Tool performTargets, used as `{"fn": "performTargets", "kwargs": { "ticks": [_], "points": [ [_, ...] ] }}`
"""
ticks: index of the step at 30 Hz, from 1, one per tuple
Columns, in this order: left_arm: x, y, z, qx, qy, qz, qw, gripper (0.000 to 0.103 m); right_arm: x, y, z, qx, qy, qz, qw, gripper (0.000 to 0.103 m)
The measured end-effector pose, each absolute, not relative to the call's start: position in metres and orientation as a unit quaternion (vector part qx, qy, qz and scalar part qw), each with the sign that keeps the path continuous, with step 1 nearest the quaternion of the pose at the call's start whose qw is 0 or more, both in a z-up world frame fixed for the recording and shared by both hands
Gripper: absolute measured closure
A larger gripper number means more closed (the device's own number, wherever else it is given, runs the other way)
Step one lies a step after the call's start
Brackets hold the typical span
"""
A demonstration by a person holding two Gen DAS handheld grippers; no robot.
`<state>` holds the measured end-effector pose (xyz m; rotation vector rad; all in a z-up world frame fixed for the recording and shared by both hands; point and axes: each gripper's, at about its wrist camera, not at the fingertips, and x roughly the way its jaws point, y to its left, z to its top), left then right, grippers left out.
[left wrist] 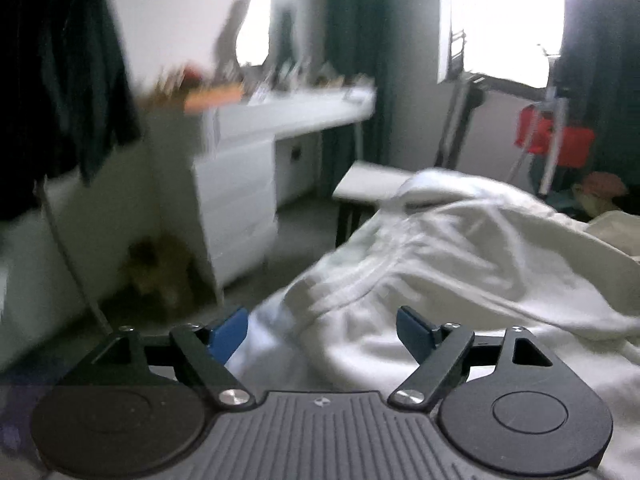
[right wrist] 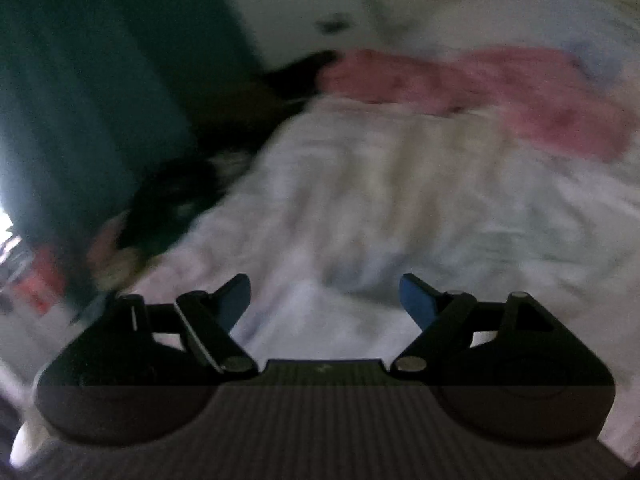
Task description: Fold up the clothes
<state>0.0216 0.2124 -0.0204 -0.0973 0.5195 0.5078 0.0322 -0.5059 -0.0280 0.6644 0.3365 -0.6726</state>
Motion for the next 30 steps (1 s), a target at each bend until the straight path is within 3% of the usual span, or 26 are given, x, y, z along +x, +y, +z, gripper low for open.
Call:
{"fn": "performTargets", "kwargs": {
  "ticks": [6,16,26,30],
  "points": [
    [0.063,0.105,-0.025,0.034,0.246,0.104,0.963,0.018,0.05,-0.448,-0.014,0.299,0.167,-0.18,0.922,0.02],
    [0.215,-0.107,-0.09,0.163,0.266,-0.064,0.948,0.018,0.084,-0.405,-0.032,0.273,0.216,-0.089,0.933,0.02],
    [0.344,-0.241,-0.133,0.249,0.258,-0.044,0.933,0.019,0.11,-0.439,-0.068,0.332,0.222,-0.105,0.911,0.02],
    [0.374,-0.262,-0.143,0.263,0.276,-0.042,0.923,0.036,0.125,-0.446,-0.086,0.339,0.243,-0.121,0.901,0.02]
  ]
}}
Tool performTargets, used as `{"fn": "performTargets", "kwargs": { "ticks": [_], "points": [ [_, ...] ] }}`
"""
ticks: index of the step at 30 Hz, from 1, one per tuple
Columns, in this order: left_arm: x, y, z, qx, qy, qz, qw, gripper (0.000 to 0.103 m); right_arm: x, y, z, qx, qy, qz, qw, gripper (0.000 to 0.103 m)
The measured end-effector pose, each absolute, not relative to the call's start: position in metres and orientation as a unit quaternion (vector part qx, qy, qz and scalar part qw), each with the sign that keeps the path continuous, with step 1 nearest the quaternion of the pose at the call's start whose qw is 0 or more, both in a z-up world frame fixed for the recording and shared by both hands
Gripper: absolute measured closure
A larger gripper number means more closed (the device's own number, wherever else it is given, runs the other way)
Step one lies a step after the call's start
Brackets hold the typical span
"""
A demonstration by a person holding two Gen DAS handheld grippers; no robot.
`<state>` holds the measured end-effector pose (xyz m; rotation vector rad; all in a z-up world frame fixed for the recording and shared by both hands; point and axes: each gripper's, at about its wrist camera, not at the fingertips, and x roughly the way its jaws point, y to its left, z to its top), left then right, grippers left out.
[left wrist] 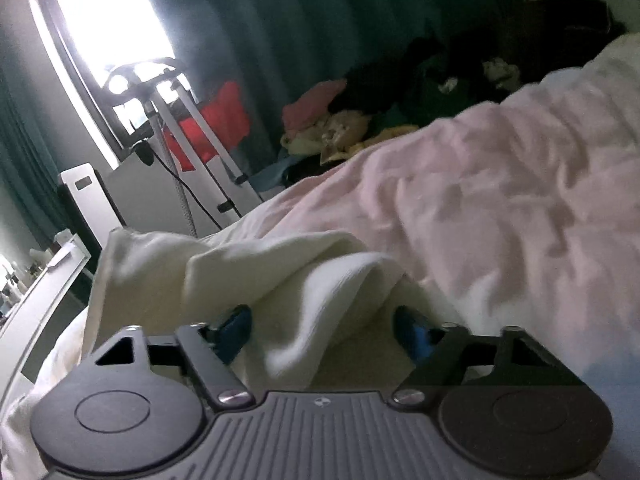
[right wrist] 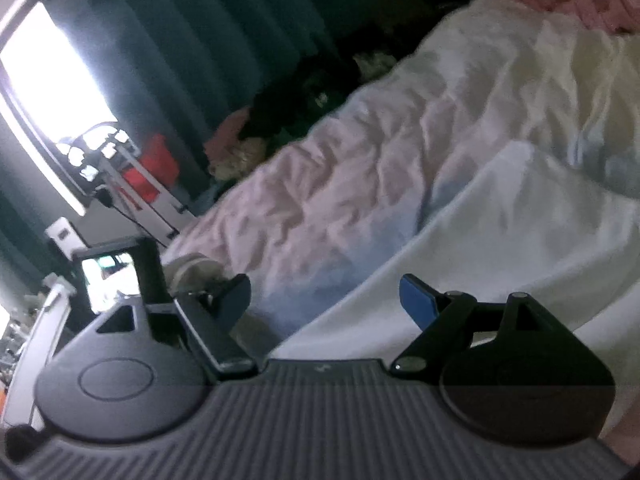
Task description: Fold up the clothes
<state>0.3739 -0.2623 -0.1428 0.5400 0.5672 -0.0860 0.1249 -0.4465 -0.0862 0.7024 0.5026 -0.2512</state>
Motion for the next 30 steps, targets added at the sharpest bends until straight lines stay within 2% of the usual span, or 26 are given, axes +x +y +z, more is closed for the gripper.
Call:
{"fn": "performTargets", "kwargs": {
  "ticks": [1,2,4,6,10,13,16,20,24,30],
  "points": [
    [0.378,-0.264,-0.141,0.259,0.278,-0.052,0.924,0.047,0.128,-0.448,-0.09,0.347,0.248,-0.121,0.896,0.02],
    [0.381,-0.267,-0.14,0.257,0.278,-0.053,0.924,0.051,0.131,-0.449,-0.093,0.353,0.252,-0.12,0.893,0.02],
    [0.384,-0.265,-0.132,0.239,0.284,-0.055,0.927,0.077,0.133,-0.448,-0.093,0.351,0.25,-0.12,0.894,0.02],
    [0.384,-0.256,-0.119,0.214,0.299,-0.068,0.928,0.095,0.136,-0.447,-0.092,0.337,0.242,-0.122,0.902,0.02],
    [0.352,-0.206,-0.068,0.153,0.283,-0.097,0.942,0.097,0.147,-0.44,-0.091,0.301,0.239,-0.107,0.917,0.02],
    [0.309,-0.142,-0.029,0.097,0.26,-0.1,0.956,0.097,0.147,-0.427,-0.086,0.286,0.235,-0.1,0.924,0.02],
    [0.267,-0.066,-0.014,0.012,0.266,-0.075,0.961,0.097,0.14,-0.41,-0.08,0.287,0.24,-0.083,0.924,0.02],
    [0.232,0.01,-0.03,-0.073,0.297,-0.043,0.951,0.096,0.129,-0.373,-0.068,0.255,0.246,-0.046,0.934,0.019],
    [0.202,0.059,-0.046,-0.147,0.303,-0.034,0.941,0.089,0.118,-0.329,-0.062,0.218,0.258,-0.007,0.941,0.02],
    [0.152,0.079,-0.046,-0.155,0.294,-0.054,0.942,0.082,0.104,-0.284,-0.057,0.223,0.298,0.05,0.927,0.02]
  ]
}}
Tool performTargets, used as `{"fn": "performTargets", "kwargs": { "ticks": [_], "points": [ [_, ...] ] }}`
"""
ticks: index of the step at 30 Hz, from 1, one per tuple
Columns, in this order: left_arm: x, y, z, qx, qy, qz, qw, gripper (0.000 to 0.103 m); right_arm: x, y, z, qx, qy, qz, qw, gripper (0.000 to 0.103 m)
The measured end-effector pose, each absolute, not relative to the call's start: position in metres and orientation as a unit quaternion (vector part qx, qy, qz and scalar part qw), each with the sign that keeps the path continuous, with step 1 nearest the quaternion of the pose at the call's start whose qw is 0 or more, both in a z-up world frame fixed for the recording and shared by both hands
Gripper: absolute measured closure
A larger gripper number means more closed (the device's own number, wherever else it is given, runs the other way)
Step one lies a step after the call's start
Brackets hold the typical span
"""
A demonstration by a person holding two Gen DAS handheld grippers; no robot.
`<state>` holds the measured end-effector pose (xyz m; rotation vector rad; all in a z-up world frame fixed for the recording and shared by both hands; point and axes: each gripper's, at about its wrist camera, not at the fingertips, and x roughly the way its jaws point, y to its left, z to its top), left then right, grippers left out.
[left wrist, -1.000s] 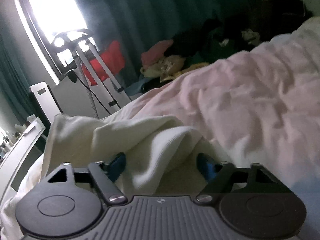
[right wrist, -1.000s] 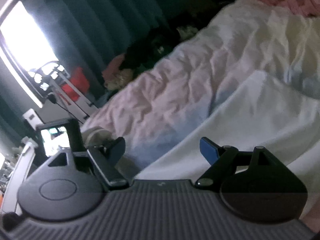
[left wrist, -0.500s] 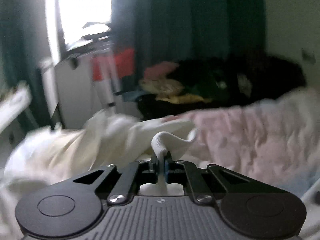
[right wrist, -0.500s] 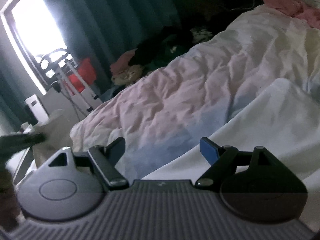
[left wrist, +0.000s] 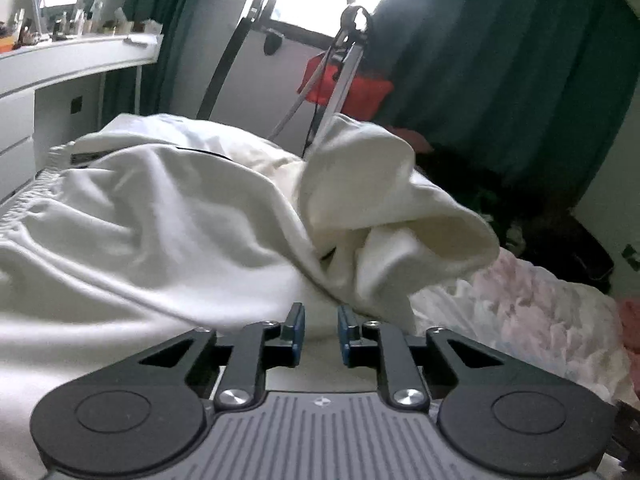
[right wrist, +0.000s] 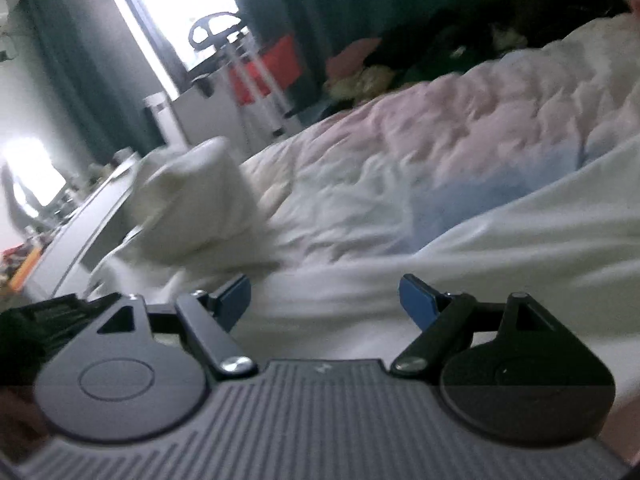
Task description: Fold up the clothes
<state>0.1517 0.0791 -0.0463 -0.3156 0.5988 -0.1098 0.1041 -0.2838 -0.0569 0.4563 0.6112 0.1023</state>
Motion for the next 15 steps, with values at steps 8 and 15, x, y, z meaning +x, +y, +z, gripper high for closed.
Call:
{"fn": "performTargets", "kwargs": {
  "ticks": [8,15],
  "points": [
    [0.098,0.102,-0.028,-0.131,0.243,-0.066,0.959,0.065,0.136,-0.224,0.009,0.119,0.298,0.067,0.945,0.02],
    [0.104,0.11,-0.039,-0.141,0.26,-0.071,0.953,0.062,0.217,-0.203,0.026,0.115,0.291,0.063,0.948,0.02]
  ]
}}
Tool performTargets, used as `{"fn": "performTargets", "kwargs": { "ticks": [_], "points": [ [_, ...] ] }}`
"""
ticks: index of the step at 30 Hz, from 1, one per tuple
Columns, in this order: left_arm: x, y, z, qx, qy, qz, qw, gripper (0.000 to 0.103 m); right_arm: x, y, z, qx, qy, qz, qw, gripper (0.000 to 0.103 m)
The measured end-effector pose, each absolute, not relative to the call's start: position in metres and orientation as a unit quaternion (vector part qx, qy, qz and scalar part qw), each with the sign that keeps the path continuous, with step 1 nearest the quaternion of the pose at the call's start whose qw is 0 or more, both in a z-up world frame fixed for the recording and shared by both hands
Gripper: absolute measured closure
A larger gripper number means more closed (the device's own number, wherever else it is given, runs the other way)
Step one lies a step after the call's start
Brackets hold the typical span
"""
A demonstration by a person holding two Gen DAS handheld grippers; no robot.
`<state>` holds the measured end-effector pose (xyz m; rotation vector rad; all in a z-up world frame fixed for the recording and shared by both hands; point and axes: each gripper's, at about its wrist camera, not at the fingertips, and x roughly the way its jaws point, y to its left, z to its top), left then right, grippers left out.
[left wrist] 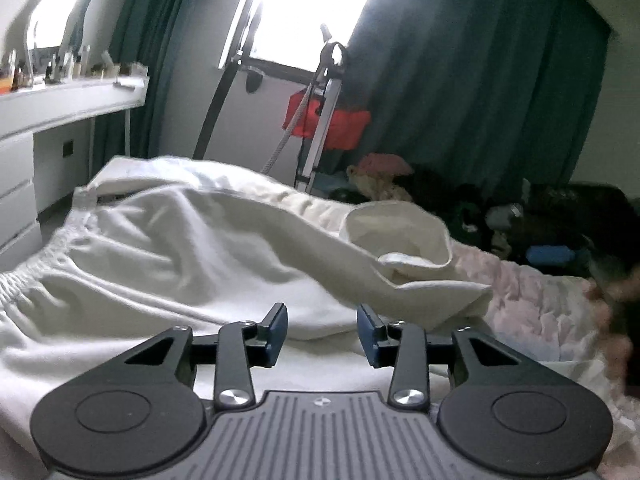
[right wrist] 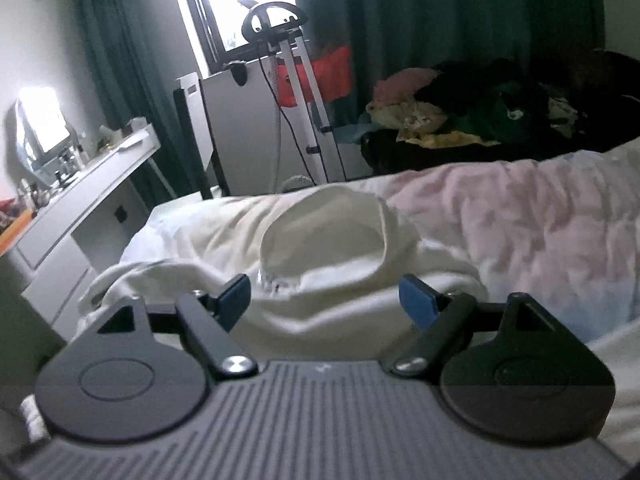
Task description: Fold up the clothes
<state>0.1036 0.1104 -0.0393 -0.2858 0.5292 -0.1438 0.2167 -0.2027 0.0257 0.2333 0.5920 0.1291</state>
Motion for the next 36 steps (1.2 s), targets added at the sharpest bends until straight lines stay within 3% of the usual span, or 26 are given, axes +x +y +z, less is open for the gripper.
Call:
{"fn": "performTargets", "kwargs": {
  "ticks": [5,16,17,18,20,21,28,34,36],
  "points": [
    [0.124,0.111,-0.055,-0.186,0.29,-0.084,0.935,0.06,0.281,-0.206,-0.012,0.067,0.304,0.038,0.95,0.02],
    [0.177,0.078,-0.104,-0.169,0.311,-0.081,0.932,0.056,0.397,-0.219,-0.074,0.086,0.285,0.058,0.953,0.022],
    [0.182,0.076,-0.11,-0.177,0.316,-0.078,0.929,0.056,0.403,-0.215,-0.076,0.07,0.282,0.044,0.956,0.038],
    [0.186,0.074,-0.115,-0.186,0.322,-0.075,0.925,0.057,0.407,-0.212,-0.076,0.06,0.277,0.03,0.958,0.062],
    [0.191,0.07,-0.121,-0.195,0.325,-0.074,0.922,0.057,0.408,-0.218,-0.072,0.079,0.266,0.022,0.96,0.086],
    [0.191,0.068,-0.121,-0.19,0.322,-0.072,0.925,0.057,0.401,-0.225,-0.066,0.097,0.251,0.019,0.963,0.092],
    [0.175,0.05,-0.118,-0.151,0.298,-0.079,0.939,0.057,0.317,-0.31,-0.009,0.229,0.116,-0.025,0.966,0.093],
    [0.154,0.036,-0.11,-0.112,0.273,-0.087,0.951,0.057,0.228,-0.38,0.031,0.211,-0.005,-0.112,0.971,0.093],
    [0.149,0.03,-0.11,-0.096,0.268,-0.092,0.954,0.057,0.206,-0.409,0.031,0.238,-0.011,-0.14,0.961,0.093]
  ]
}}
